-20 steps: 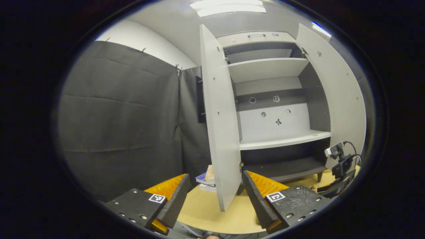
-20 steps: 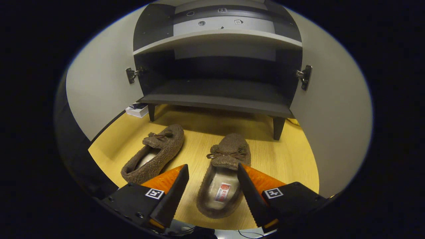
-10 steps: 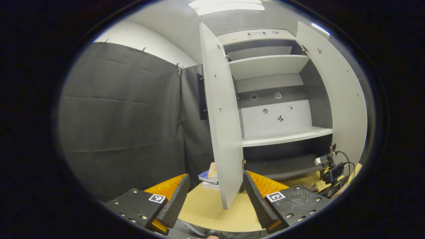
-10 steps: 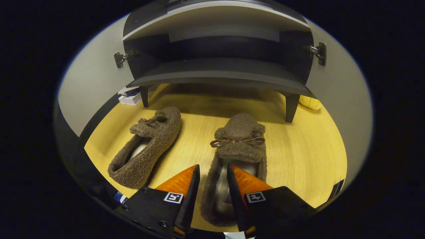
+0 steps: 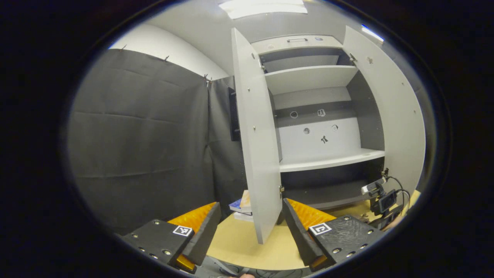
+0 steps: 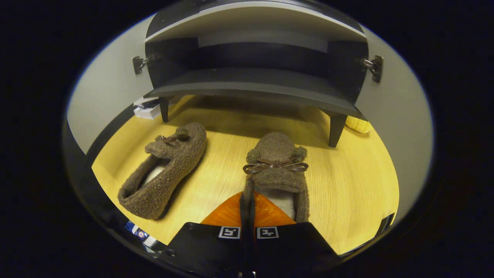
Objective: Grab one shoe with the right hand and put it into the shoe cabinet, grab the other shoe with the left hand and put it into the shoe cabinet; then close the right door with the right hand and the left door with the left hand.
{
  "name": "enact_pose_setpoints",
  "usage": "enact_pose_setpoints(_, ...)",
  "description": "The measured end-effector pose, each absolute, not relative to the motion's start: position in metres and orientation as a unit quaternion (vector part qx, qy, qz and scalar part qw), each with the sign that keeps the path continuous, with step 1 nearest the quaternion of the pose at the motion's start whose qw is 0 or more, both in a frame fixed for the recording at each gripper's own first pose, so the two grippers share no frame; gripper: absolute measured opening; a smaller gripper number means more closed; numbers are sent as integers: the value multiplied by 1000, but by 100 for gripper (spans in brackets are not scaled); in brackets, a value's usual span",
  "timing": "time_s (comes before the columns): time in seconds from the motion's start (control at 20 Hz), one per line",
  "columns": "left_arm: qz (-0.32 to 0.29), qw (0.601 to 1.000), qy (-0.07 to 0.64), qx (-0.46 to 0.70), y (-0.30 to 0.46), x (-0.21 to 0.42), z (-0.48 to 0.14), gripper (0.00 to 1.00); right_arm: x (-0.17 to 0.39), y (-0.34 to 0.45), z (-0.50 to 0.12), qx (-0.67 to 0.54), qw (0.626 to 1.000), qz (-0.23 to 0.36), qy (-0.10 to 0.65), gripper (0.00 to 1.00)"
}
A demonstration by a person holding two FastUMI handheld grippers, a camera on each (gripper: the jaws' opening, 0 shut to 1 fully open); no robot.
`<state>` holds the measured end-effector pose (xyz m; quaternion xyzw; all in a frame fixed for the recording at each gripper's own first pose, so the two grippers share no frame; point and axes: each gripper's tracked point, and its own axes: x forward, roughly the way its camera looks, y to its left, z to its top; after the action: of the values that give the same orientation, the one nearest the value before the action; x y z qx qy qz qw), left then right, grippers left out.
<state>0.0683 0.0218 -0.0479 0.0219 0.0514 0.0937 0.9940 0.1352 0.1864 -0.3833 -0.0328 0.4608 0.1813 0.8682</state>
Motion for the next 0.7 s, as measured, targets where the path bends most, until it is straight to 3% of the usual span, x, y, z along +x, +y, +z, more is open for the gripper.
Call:
enact_pose_setpoints(0.05, 90, 994, 50, 20, 20, 68, -47, 100, 135, 184, -377, -29, 870, 183, 457, 0)
enact_pose_setpoints(0.1, 86, 995, 50, 19, 19, 67, -46, 93, 137, 182, -371, -25, 872, 182, 454, 2)
enact_pose_setpoints(0.7, 32, 999, 23, 4, -18, 74, -32, 93, 158, 171, -255, 32, 910, 183, 371, 1)
